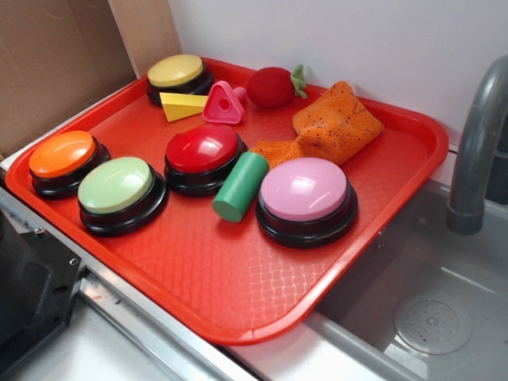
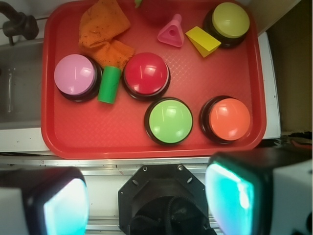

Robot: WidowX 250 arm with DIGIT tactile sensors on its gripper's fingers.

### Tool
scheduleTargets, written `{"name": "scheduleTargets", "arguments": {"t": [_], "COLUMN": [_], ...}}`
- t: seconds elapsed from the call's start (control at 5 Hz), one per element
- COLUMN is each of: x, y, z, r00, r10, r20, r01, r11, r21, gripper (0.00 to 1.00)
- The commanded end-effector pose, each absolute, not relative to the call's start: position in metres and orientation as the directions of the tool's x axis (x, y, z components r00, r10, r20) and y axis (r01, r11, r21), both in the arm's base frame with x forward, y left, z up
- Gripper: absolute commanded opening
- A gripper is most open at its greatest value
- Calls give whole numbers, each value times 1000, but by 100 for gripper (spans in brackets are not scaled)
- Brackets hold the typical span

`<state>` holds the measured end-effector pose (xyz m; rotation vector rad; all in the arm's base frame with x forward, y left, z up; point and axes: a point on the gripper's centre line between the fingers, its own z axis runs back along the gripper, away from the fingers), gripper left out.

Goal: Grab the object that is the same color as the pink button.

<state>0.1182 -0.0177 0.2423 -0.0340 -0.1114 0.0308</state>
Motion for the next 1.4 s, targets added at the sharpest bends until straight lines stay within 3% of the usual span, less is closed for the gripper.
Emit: {"name": "scheduleTargets", "arguments": {"t": [0.0, 0.4, 0.6, 0.8, 1.2], "x": [118, 189, 222, 254, 316], "y": [-18, -9, 4, 10, 19], "z": [242, 208, 180, 153, 102], "r00": [993, 994, 986, 967, 845], "r10": [33, -42, -141, -235, -494], "r20": [111, 99, 94, 100, 203], "r01": [-29, 46, 150, 242, 525], "r11": [999, 998, 985, 968, 838], "r21": [-36, -32, -86, -67, -149], "gripper": [100, 100, 100, 100, 100]}}
